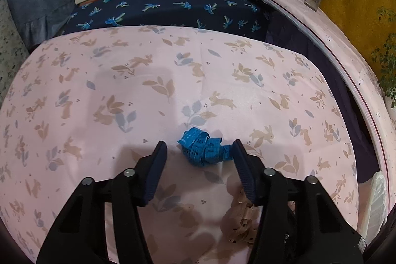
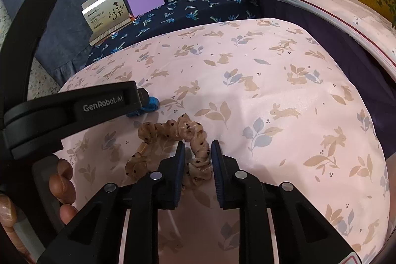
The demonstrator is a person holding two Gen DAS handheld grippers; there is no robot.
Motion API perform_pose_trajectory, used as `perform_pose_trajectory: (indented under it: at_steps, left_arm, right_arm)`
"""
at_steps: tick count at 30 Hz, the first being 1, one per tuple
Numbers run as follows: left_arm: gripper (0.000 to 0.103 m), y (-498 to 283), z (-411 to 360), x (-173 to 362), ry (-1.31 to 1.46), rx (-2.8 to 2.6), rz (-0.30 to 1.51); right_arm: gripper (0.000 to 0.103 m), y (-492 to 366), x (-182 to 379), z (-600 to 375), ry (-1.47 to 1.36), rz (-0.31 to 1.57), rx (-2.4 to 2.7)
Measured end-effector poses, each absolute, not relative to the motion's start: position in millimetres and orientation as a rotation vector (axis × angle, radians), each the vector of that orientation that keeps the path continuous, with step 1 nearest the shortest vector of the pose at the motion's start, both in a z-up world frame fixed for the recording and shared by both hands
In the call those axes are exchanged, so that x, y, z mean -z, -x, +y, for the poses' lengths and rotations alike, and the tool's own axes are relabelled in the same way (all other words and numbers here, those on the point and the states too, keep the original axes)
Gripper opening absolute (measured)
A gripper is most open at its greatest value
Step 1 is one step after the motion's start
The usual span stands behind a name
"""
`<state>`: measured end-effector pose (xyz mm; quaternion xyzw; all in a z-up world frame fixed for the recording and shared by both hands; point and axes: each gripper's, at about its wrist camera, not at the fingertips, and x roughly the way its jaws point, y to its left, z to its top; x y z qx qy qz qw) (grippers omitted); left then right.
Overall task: Collect trash
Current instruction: 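Grasp the blue scrunchie with the left tool while the right tool grasps the brown scrunchie, then carry both scrunchies over the white bin and open both tools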
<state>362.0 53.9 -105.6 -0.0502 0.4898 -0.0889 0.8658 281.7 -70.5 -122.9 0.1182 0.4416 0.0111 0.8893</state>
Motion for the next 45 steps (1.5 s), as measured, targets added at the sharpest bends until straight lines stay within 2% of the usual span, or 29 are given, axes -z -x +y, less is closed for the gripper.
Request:
perform_pose_trajectory:
  at_steps: [4, 7, 22, 34, 45]
  left_arm:
    - [0.031, -357.4, 51.2, 104.1, 0.101, 0.184, 1.017]
    - [0.028, -349.1, 50.5, 99.2, 0.098, 0.192, 1.009]
    - [0.028, -260.7, 23.0, 34.0, 0.03, 0.239, 0.919]
    - [0.028, -173.7, -40.5, -8.7, -0.053, 0.34, 0.842]
    - [0.028, -108.4, -114.1, -29.4, -0.155, 0.473, 0.78]
  right_arm:
    - [0.011, -279.8, 123.4, -75.6, -0.265, 0.917, -0.024]
    - [0.01, -273.6, 121.0, -79.7, -0.27, 0.918, -0.02]
    - [0.009, -190.9, 61.8, -128.4, -0.328, 0.805, 0.058]
    - [0.009, -103.3, 12.8, -189.0, -0.363, 0.692, 0.151]
    - [0.009, -33.3, -9.6, -254.3, -0.412, 0.61, 0.266]
